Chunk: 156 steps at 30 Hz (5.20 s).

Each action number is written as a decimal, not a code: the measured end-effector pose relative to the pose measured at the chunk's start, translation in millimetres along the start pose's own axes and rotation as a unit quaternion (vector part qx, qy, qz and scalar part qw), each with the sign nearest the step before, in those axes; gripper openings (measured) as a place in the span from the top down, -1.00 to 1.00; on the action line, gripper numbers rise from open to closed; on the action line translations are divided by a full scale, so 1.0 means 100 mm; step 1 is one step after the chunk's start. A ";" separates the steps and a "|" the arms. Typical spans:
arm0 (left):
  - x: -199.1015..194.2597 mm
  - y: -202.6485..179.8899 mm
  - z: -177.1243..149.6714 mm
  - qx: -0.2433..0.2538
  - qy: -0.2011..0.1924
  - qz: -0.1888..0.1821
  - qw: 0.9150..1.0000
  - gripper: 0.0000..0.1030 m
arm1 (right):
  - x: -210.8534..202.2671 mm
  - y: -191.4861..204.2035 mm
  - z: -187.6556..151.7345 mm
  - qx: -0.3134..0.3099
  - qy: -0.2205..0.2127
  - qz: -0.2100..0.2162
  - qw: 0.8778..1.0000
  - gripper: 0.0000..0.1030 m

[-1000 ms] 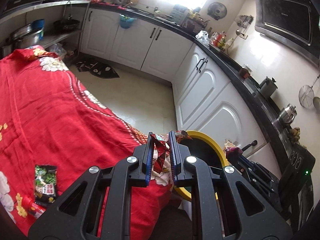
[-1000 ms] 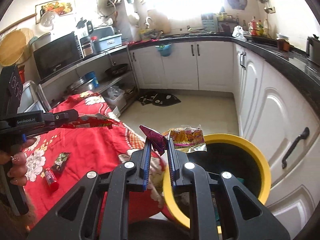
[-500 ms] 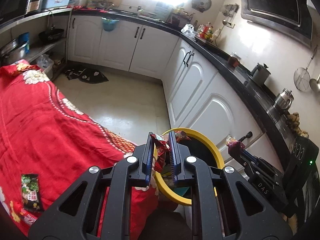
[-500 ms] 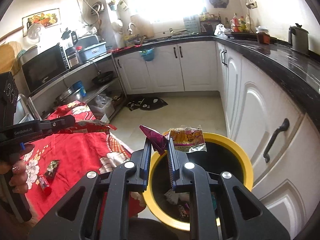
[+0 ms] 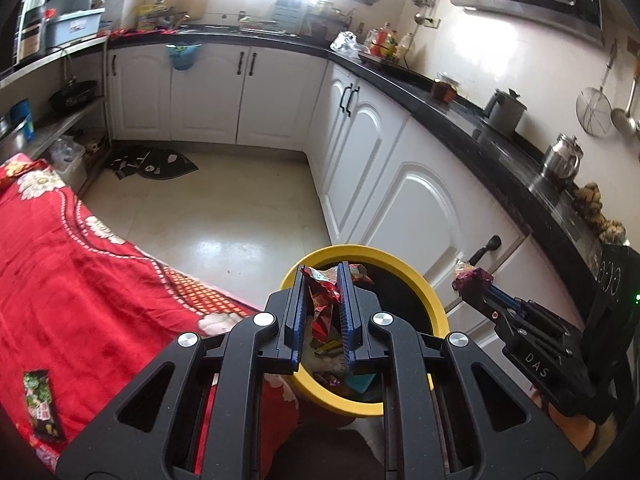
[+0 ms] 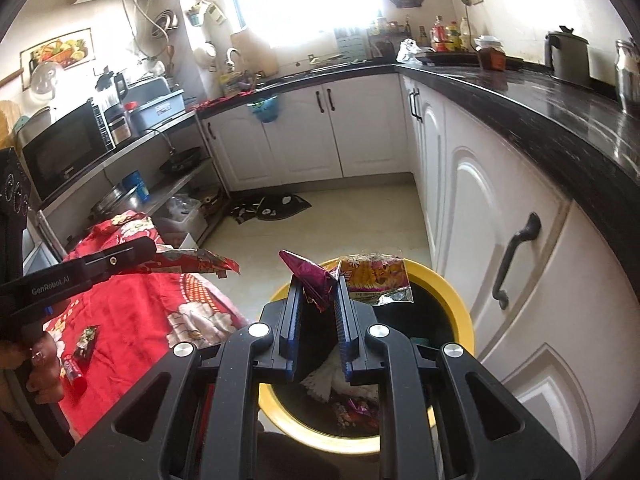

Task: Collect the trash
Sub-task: 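Carry the red wrapper and purple wrapper over the yellow bin with both tools, then open both tools to drop the wrappers into the bin, then withdraw both tools from the bin back toward the bed, then grasp the green snack packet with the left tool while the right tool grasps the red can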

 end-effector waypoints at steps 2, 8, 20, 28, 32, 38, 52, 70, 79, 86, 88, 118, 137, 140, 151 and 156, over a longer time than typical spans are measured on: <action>0.05 -0.04 -0.02 0.007 0.003 0.000 1.000 0.81 | 0.02 -0.06 -0.02 0.003 0.004 -0.003 1.000 0.70; 0.22 -0.16 -0.09 0.022 0.017 -0.003 1.000 0.81 | 0.13 -0.15 -0.12 0.010 0.022 -0.007 1.000 0.70; 0.55 -0.28 -0.26 0.039 0.051 -0.007 0.998 0.81 | 0.47 -0.23 -0.50 0.019 0.080 -0.004 0.997 0.69; 0.70 -0.29 -0.33 0.037 0.067 -0.010 0.997 0.80 | 0.64 -0.22 -0.73 0.017 0.111 -0.003 0.994 0.69; 0.76 -0.29 -0.36 0.035 0.074 -0.012 0.997 0.79 | 0.69 -0.21 -0.80 0.016 0.122 -0.004 0.992 0.65; 0.83 -0.26 -0.39 0.027 0.082 -0.010 0.996 0.77 | 0.71 -0.26 -0.83 0.021 0.128 -0.011 0.992 0.63; 0.76 -0.11 -0.37 0.002 0.077 -0.003 0.997 0.14 | 0.63 -0.34 -0.77 0.036 0.118 -0.026 0.992 0.29; 0.15 0.38 -0.18 -0.042 0.021 0.042 0.998 -0.79 | 0.29 -0.09 -0.46 0.029 0.057 -0.025 0.998 -0.33; -0.35 0.84 -0.13 -0.064 -0.018 0.085 0.994 -0.79 | 0.13 0.34 -0.29 0.001 0.030 0.009 1.000 -0.40; -0.65 1.32 -0.19 -0.101 -0.027 0.115 0.988 -0.79 | 0.04 0.74 -0.27 -0.024 0.024 0.046 0.998 -0.43; -0.73 1.46 -0.23 -0.109 -0.027 0.124 0.986 -0.79 | 0.02 0.84 -0.28 -0.030 0.024 0.055 0.998 -0.43; -1.07 2.77 -1.09 -0.229 0.096 0.087 0.965 -0.12 | 0.30 3.35 -1.39 -0.261 0.142 0.278 0.913 -0.44; -0.72 2.82 -1.22 -0.240 0.149 0.057 0.958 0.76 | 0.72 3.81 -1.64 -0.315 0.169 0.298 0.885 0.12; -0.72 2.82 -1.21 -0.235 0.147 0.059 0.959 0.80 | 0.70 3.73 -1.63 -0.305 0.172 0.302 0.887 0.16; -0.81 2.70 -1.05 -0.219 0.112 0.070 0.967 0.86 | 0.51 3.17 -1.55 -0.266 0.170 0.280 0.907 0.29; -0.84 2.57 -0.91 -0.201 0.094 0.076 0.972 0.87 | 0.53 2.88 -1.46 -0.237 0.167 0.253 0.923 0.31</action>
Point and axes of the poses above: each gripper's, at about its wrist camera, not at the fingertips, and x roughly the way its jaws point, y to its left, z to its top, the point moved 7 cm from there along x, roughly the way its jaws point, and after that the axes turned 1 degree about -y, right-handed, at the moved point
